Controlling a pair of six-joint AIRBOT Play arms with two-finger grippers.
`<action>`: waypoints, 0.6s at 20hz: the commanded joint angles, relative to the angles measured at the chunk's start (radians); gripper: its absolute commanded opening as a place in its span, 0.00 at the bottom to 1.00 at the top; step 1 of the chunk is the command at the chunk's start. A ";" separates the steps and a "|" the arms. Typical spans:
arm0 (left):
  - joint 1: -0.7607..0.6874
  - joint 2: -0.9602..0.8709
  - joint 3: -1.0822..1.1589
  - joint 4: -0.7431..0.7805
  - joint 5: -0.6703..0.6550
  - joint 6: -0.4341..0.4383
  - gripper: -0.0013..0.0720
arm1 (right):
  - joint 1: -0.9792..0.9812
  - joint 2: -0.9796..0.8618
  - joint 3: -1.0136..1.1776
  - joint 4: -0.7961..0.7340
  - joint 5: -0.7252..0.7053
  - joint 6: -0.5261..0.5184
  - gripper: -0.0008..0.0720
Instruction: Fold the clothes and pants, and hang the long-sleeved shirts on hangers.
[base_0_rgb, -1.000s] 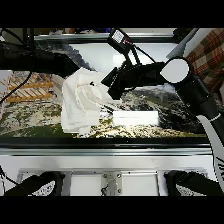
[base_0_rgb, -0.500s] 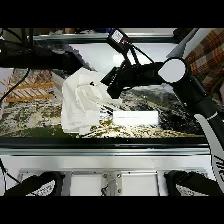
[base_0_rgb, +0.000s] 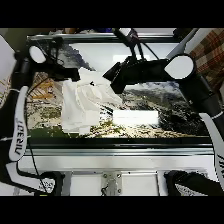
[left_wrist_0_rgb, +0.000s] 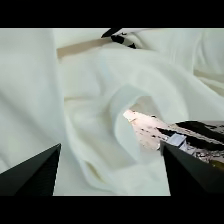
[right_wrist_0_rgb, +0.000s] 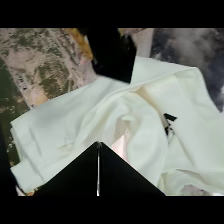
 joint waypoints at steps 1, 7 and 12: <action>-0.051 -0.162 0.000 0.016 0.051 -0.008 0.96 | -0.074 0.045 0.001 -0.040 -0.048 0.032 0.06; -0.093 -0.291 0.000 0.022 0.040 -0.026 0.46 | -0.181 0.079 0.001 -0.041 -0.049 0.089 0.06; -0.084 -0.175 0.000 0.022 -0.013 -0.021 0.05 | -0.259 0.055 0.000 -0.200 -0.047 0.386 0.06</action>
